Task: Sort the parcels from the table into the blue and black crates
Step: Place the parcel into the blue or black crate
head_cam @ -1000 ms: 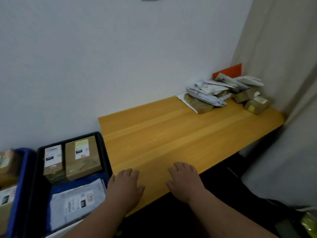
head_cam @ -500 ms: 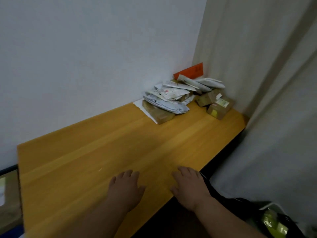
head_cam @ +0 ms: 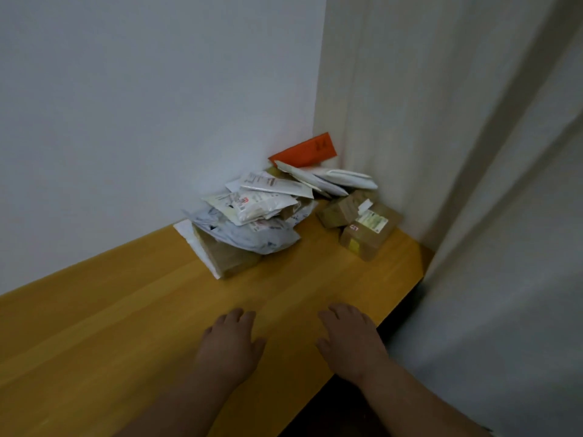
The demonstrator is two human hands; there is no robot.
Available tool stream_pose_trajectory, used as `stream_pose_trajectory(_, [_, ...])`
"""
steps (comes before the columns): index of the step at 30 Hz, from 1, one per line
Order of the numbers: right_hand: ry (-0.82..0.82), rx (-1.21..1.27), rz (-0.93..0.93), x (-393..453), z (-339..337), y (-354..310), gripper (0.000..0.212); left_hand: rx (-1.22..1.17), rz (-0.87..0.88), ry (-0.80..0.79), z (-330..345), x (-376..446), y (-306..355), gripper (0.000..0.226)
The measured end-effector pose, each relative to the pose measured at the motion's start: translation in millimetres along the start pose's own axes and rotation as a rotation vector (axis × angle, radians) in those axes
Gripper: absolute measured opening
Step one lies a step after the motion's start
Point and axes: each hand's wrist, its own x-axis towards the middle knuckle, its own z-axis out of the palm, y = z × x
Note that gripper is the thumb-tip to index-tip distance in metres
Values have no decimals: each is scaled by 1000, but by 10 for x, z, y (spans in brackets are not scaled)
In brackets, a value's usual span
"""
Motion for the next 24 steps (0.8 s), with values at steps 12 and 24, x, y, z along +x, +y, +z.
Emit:
stream_pose_trajectory(12, [14,-12,-72,1299,-610,917,49,-19,-110,53,-228,997,708,61])
stream_pose_trajectory(24, [521,87,1,2503,-1251,1688,86,-51,-99,237,-646,2155,1316,67])
